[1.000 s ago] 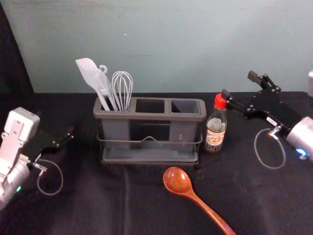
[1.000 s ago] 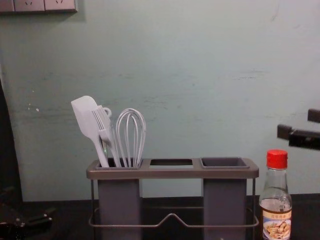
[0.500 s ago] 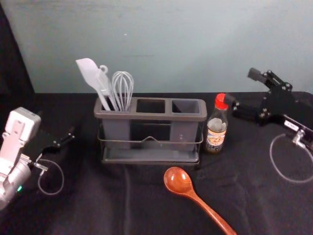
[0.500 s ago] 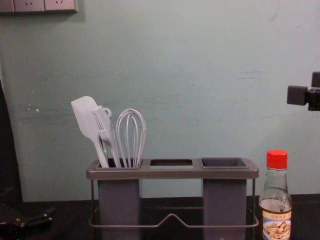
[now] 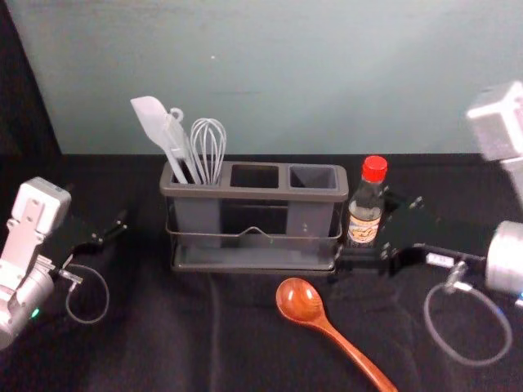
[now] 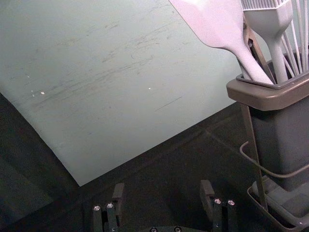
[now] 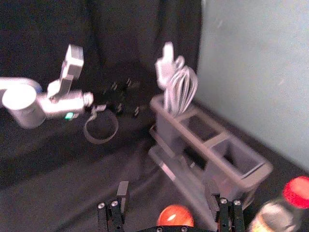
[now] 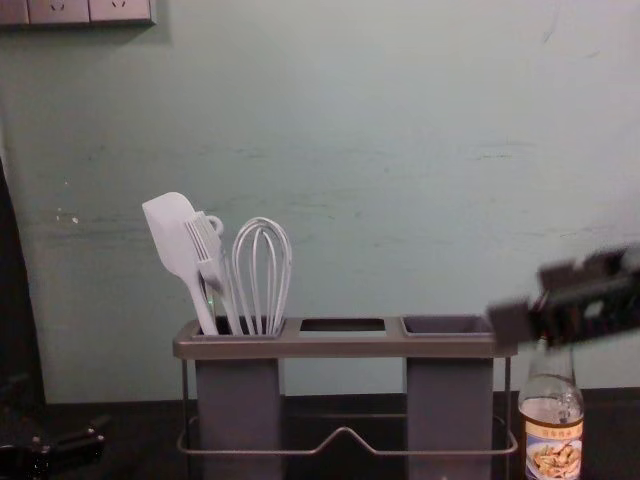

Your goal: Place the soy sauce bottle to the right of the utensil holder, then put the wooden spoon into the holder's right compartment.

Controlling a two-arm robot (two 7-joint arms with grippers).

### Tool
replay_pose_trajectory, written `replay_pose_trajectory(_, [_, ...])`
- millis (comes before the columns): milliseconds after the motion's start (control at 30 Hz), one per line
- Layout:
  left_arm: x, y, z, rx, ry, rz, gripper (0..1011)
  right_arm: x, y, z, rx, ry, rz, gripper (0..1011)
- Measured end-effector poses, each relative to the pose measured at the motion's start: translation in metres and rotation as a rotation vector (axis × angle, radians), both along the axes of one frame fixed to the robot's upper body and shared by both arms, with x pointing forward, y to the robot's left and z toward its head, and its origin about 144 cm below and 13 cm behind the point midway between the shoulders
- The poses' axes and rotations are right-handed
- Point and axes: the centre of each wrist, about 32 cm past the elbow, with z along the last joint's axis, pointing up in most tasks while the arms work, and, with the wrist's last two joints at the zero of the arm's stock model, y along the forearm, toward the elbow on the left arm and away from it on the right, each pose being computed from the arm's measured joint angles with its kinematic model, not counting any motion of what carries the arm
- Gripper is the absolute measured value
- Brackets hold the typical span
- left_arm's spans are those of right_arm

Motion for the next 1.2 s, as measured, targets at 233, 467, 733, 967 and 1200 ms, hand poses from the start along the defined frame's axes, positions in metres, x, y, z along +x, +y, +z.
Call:
replay_pose_trajectory(233, [0.0,0.0,0.0,0.0,0.0,0.0,1011,0.013,0.024,0.0,-0.113,0.142,0.026,1003])
replay_pose_trajectory(467, [0.0,0.0,0.0,0.0,0.0,0.0,1012,0.026,0.037,-0.004,-0.214,0.216,0.022,1002])
replay_pose_trajectory(733, [0.0,0.0,0.0,0.0,0.0,0.0,1011,0.037,0.046,-0.014,-0.29,0.255,0.014,1002])
replay_pose_trajectory(967, [0.0,0.0,0.0,0.0,0.0,0.0,1012,0.051,0.052,-0.026,-0.312,0.302,0.004,1002])
replay_pose_trajectory(1200, [0.0,0.0,0.0,0.0,0.0,0.0,1011,0.067,0.059,-0.043,-0.322,0.357,-0.007,1002])
